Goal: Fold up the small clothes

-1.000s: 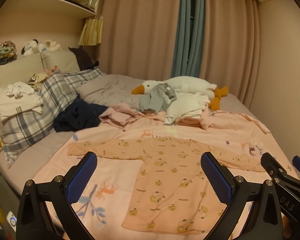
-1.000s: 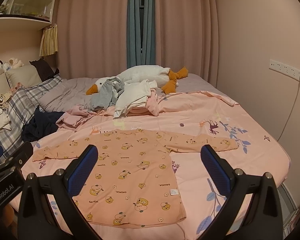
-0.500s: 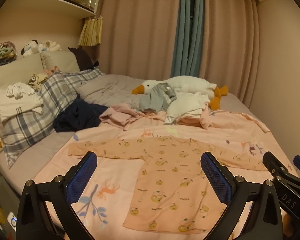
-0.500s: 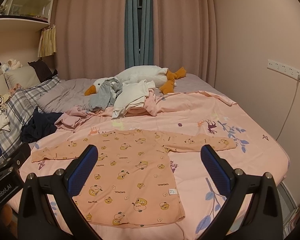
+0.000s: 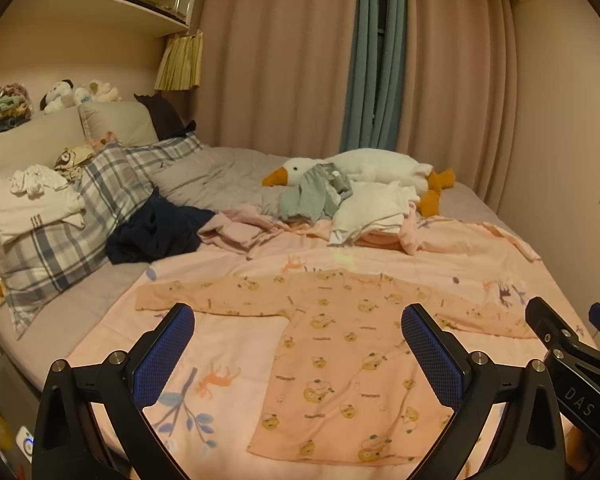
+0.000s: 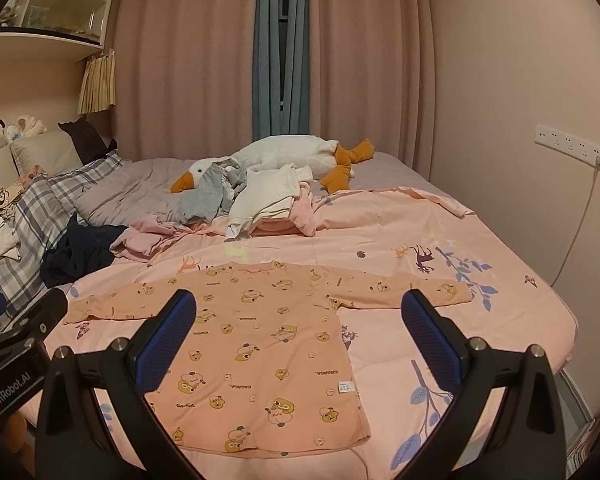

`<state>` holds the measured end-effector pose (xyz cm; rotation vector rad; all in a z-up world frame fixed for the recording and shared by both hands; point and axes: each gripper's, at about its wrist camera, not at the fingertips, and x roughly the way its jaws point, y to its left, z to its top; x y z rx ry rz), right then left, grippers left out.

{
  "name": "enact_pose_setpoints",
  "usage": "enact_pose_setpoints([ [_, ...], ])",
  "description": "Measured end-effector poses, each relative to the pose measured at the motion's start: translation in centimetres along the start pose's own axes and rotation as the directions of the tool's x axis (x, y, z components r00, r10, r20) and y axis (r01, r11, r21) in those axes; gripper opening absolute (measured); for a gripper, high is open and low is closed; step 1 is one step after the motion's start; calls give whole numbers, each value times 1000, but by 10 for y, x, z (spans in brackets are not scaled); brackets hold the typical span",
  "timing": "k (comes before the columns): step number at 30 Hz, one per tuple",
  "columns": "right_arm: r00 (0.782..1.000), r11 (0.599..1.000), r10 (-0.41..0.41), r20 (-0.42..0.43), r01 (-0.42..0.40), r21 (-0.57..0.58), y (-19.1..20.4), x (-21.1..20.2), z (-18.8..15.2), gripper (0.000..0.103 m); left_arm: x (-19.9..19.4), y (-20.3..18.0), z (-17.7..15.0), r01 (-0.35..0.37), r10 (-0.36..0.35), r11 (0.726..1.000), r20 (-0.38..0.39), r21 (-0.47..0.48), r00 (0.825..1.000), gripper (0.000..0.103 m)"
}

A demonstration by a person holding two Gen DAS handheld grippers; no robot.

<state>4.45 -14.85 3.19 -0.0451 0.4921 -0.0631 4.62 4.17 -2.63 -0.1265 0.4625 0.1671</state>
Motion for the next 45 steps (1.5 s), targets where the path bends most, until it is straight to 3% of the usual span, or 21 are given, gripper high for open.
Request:
enact_pose_setpoints([
  [22,1000,1000,1,-30,-1,0,3,18,-2,103,13,9,-6,17,-16,1000,-24,19,1000,103],
  [30,997,1000,-4,-72,4,12,2,57,1,103,63,9,2,46,-48,999,-97,-25,994,103],
  [34,994,998,61,-96,-59,29,-15,93,10,103,108,14,12,115,-118,993,-131,-31,984,103],
  [36,991,996,76,-114,-71,44,-33,116,18,103,140,23,20,184,-196,979,-162,-88,967,103],
  [39,985,995,63,-159,-50,85,-74,160,31,103,201,38,20,280,-327,936,-240,-212,914,98],
  [42,970,993,22,-243,7,119,-126,208,35,103,264,60,5,215,-357,901,-360,-377,862,87],
  [45,942,983,-48,-333,103,150,-183,251,28,102,314,73,-20,198,-429,855,-440,-478,789,83],
])
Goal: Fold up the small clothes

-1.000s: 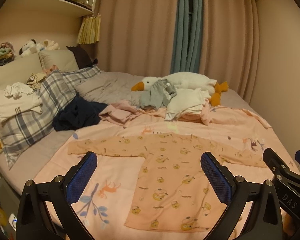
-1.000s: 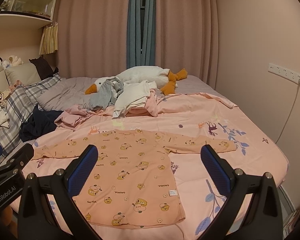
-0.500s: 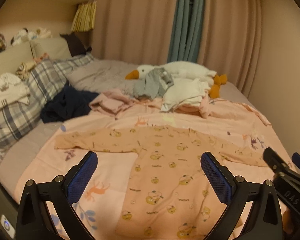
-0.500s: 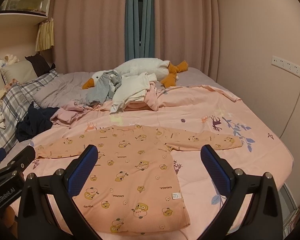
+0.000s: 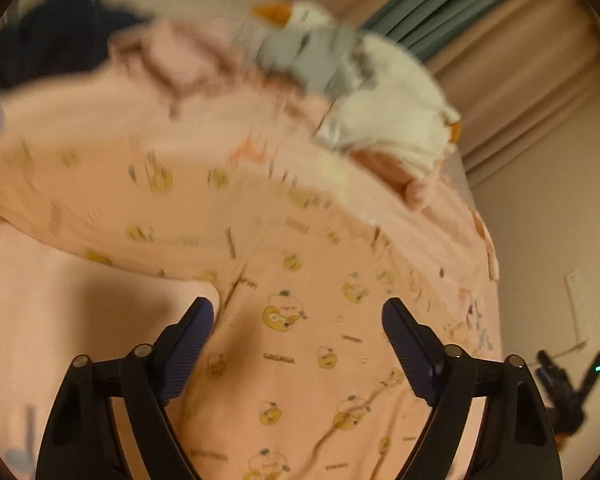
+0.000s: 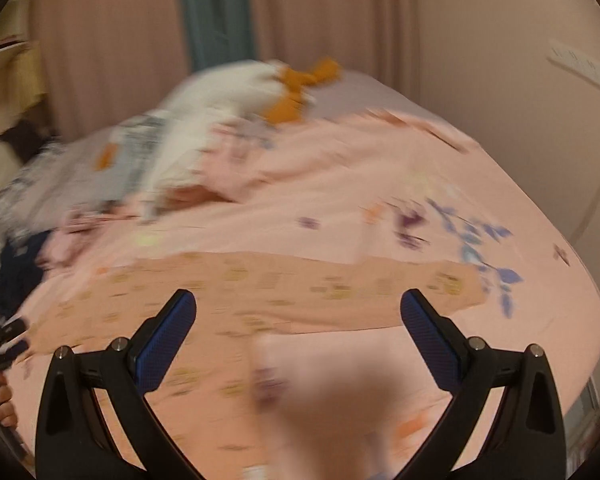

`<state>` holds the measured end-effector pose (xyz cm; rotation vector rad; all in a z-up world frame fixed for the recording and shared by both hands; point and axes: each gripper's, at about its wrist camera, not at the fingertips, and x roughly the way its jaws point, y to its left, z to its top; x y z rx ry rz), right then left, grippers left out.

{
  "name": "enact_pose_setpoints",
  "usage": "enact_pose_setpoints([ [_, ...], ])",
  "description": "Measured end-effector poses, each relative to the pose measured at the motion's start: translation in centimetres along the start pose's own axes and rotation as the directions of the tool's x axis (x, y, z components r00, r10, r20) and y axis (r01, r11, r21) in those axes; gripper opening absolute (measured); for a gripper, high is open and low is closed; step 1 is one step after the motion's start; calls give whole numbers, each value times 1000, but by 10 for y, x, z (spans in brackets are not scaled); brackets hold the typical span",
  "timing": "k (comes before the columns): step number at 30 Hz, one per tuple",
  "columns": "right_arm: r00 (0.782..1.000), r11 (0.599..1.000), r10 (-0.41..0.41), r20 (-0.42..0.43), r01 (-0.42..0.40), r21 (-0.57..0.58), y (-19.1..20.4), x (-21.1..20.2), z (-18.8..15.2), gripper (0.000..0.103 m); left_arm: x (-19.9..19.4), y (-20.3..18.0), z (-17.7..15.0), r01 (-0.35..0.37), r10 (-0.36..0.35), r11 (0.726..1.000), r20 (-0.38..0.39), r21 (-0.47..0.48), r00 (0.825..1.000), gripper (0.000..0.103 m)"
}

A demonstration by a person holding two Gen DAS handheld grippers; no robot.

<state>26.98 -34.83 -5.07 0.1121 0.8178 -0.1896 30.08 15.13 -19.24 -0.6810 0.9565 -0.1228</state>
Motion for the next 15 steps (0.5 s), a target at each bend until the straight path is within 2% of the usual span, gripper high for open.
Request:
enact_pose_setpoints([
  [4,993,993,-45,-110,57,107,-71,50,6,100,42,33,-2,-89,80,993,-106,-83,991,80],
  [5,990,987,-46,-131,65,144,-87,59,5,99,49,38,-6,-95,82,991,-137,-94,987,74],
  [7,985,969,-27,-171,67,237,-122,76,2,97,56,43,-16,-48,26,992,-179,-119,984,72],
  [10,978,936,-3,-210,77,344,-158,96,-7,92,56,38,-22,-36,24,996,-158,-76,987,65],
  [12,973,917,3,-229,88,389,-175,108,-12,87,59,36,-23,-59,51,997,-164,-43,985,54],
  [13,971,904,16,-238,88,419,-185,116,-15,85,60,37,-22,-68,60,997,-157,-45,986,52],
  [15,969,880,45,-243,77,470,-198,126,-23,82,62,37,-22,-73,63,996,-154,-59,986,42],
])
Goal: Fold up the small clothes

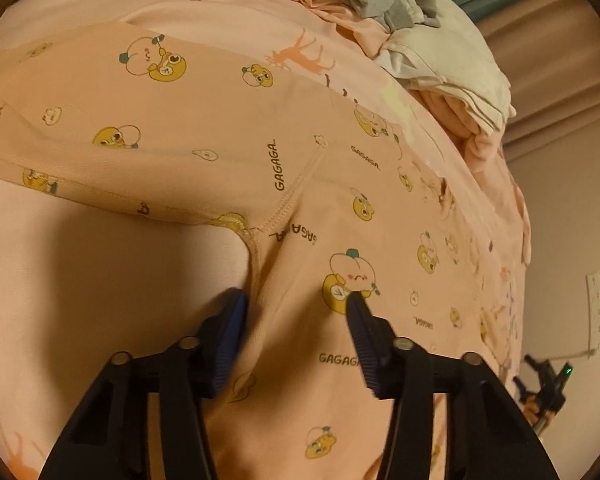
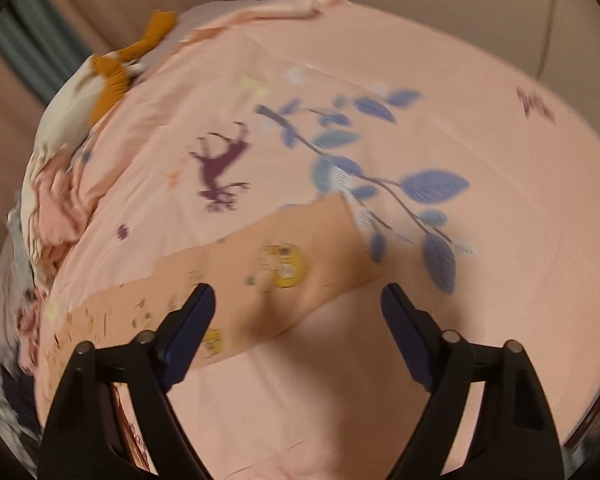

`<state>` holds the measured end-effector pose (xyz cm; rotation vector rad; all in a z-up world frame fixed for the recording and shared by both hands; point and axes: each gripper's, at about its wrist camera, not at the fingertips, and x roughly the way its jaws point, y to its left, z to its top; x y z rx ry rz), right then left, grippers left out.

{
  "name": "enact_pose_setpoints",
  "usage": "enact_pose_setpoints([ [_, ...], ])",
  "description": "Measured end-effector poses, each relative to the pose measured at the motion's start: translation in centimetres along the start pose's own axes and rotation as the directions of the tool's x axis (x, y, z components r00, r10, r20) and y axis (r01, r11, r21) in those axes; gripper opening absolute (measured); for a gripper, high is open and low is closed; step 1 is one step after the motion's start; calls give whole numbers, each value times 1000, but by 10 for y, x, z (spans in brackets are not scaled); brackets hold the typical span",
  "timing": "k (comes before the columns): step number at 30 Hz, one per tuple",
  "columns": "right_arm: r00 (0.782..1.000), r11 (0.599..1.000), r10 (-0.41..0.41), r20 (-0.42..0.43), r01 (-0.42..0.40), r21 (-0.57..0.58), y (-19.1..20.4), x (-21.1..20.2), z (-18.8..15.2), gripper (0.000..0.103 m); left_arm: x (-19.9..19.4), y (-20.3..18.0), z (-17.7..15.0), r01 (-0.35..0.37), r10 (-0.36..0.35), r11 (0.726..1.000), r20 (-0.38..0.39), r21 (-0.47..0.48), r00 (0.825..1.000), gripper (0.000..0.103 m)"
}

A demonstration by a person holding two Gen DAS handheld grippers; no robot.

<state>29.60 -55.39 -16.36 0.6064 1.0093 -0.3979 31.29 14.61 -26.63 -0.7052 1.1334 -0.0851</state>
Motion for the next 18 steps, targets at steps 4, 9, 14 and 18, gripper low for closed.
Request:
enact_pose_setpoints([
  [4,998,994,60,-31,-57,94,-23,19,-1,72,9,-7,4,-96,95,994,17,45,995,25],
  [9,989,972,145,9,-144,184,-34,34,0,34,15,-11,4,-154,152,987,53,49,987,13],
  [14,989,967,147,12,-146,211,-32,42,-3,9,16,-14,2,-193,186,978,84,82,979,10],
  [18,995,987,91,36,-95,129,-14,26,-2,8,19,-24,-2,-257,242,956,115,142,964,10],
])
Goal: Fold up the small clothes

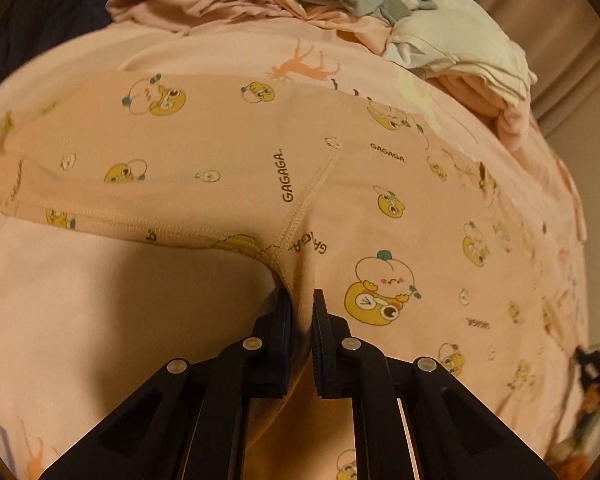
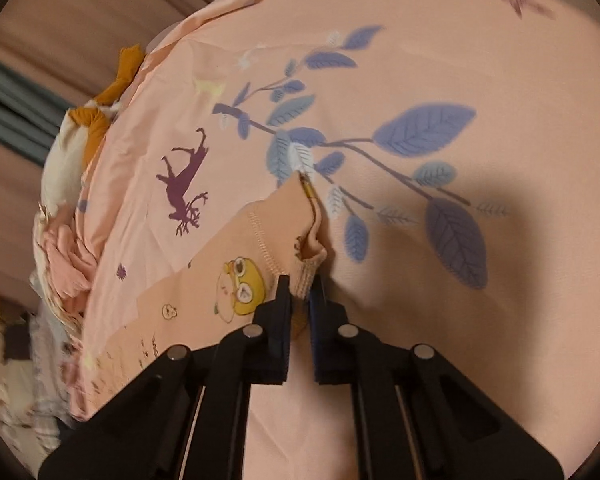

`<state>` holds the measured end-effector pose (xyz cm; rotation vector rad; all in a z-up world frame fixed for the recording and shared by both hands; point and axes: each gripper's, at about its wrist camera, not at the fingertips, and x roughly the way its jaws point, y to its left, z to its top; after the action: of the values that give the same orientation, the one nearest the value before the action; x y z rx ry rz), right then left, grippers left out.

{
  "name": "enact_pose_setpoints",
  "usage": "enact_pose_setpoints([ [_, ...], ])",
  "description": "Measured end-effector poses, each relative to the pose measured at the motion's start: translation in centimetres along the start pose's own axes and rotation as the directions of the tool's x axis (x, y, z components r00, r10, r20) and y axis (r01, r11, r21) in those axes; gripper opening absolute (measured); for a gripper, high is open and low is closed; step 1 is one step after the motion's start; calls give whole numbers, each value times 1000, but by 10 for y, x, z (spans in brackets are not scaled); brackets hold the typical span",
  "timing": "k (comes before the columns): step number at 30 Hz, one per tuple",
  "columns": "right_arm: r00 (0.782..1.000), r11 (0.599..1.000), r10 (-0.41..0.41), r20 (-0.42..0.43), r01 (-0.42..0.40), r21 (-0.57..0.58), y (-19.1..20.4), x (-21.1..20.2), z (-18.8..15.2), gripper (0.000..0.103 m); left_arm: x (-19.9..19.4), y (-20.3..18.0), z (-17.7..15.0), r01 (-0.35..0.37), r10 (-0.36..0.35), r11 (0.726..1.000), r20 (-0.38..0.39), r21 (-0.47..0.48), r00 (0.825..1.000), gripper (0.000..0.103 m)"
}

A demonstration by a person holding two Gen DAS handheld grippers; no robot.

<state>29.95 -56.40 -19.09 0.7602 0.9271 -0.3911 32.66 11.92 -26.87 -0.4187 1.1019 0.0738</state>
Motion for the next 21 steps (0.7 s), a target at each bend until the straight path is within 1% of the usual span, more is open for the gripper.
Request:
enact_pose_setpoints([
  [2,1000,997,6,24,-4,-81,23,-12,-1,8,0,-2,0,-16,16,1000,8,14,1000,10],
  [5,996,980,81,47,-71,-184,69,-30,-7,8,1,-2,0,-24,24,1000,12,15,1000,10],
  [8,985,943,167,35,-149,-299,128,-43,-23,8,1,0,1,-14,14,1000,3,3,1000,10],
  [9,980,919,197,21,-177,-351,157,-46,-33,8,2,1,1,-9,9,1000,4,-2,1000,10],
  [10,976,903,215,10,-195,-383,177,-47,-41,8,2,2,1,-3,3,1000,7,-5,1000,10],
  [12,965,855,258,-39,-247,-456,230,-44,-65,8,2,3,1,9,-9,1000,9,-13,1000,10],
  [15,948,789,301,-105,-309,-531,291,-36,-102,8,3,7,3,30,-30,999,6,-36,1000,10],
  [17,929,742,330,-169,-366,-563,335,-25,-133,8,3,8,3,41,-40,998,5,-42,999,10],
  [19,914,703,332,-232,-404,-585,365,-11,-163,8,3,6,2,36,-36,999,12,-12,999,10],
  [21,893,656,325,-312,-450,-606,396,7,-206,8,3,2,1,20,-21,999,16,43,1000,10],
])
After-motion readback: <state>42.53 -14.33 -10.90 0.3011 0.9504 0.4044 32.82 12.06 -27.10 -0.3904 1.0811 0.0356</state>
